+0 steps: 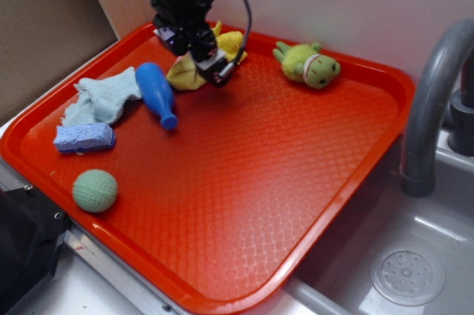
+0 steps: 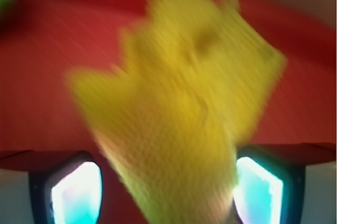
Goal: Grab the yellow cloth.
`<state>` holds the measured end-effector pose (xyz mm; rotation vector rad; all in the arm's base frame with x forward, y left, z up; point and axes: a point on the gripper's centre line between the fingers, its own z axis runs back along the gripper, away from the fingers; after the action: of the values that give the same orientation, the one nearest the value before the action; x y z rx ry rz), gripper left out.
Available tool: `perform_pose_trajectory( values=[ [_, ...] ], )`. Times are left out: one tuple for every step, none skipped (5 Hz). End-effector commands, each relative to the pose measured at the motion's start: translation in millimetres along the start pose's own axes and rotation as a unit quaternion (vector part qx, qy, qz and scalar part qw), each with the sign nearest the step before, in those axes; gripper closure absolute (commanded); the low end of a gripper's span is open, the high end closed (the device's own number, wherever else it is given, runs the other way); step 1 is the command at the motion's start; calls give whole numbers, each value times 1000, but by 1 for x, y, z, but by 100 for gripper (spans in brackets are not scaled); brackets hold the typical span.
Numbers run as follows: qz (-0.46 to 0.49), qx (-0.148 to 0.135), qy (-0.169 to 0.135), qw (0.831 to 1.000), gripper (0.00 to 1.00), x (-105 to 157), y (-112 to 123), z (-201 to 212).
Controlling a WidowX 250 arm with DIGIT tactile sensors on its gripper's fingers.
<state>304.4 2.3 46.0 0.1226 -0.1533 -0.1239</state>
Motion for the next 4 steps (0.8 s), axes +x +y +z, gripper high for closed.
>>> perform_pose_trajectory(
  values=[
    [2, 4, -25, 1000, 100, 8, 8, 5],
    [-1, 9, -20, 1000, 100, 8, 8, 0],
    [-5, 8, -34, 999, 100, 5, 11, 9],
    [2, 28, -44, 999, 100, 0, 16, 30]
  ],
)
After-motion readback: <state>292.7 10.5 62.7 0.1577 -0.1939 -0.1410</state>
